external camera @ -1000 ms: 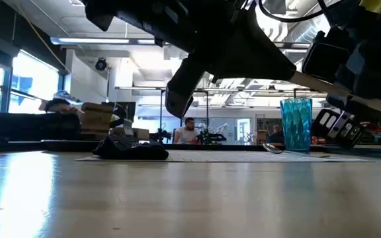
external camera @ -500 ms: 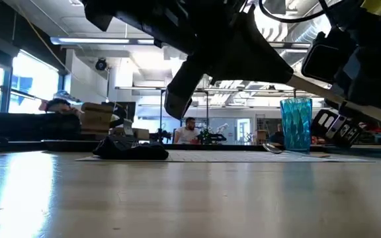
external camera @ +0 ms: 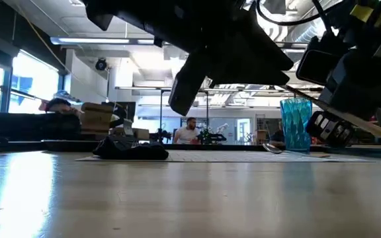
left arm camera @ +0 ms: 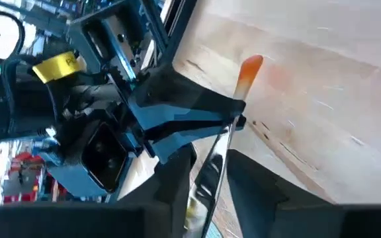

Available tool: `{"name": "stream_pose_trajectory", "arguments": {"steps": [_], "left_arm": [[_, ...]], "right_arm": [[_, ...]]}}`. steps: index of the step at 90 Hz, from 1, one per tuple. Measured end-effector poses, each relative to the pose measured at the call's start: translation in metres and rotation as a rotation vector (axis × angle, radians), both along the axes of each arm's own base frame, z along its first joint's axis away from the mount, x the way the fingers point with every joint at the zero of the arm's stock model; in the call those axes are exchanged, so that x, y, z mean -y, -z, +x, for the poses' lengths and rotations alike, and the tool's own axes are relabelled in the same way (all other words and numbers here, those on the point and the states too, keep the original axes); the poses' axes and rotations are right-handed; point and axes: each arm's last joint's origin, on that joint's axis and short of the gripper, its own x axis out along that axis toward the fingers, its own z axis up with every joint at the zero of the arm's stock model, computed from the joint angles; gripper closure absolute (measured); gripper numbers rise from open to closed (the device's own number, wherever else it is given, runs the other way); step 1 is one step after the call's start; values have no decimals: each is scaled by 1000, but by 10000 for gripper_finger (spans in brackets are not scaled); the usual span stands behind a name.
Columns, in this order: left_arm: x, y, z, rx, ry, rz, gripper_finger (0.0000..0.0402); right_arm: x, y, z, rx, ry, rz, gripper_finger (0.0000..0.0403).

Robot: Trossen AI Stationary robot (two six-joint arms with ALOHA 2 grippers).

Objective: Set table place
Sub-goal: Put the orange table knife on the gray table mat beside the orange spoon

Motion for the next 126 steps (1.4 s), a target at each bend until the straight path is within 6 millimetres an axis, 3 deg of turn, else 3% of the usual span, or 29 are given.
{"name": "stream_pose_trajectory", "arguments": {"steps": [24, 47, 74, 85, 104, 126], "left_arm": [[6, -4, -5, 65, -197, -131, 292], [27, -41, -25, 195, -324, -431, 292], [34, -66, -59, 113, -436, -633, 292], [30, -63, -73, 54, -505, -678, 296], [18, -38, -85, -6, -562, -729, 300], [8, -28, -84, -32, -554, -762, 300]], "right_arm": [[1, 0, 1, -19, 60, 17, 401], [10, 0, 4, -68, 164, 99, 402], [38, 2, 9, -159, 377, 234, 402], [52, 5, 10, -213, 479, 285, 403], [74, 5, 8, -252, 602, 329, 403], [99, -19, 9, -324, 672, 255, 403]]}}
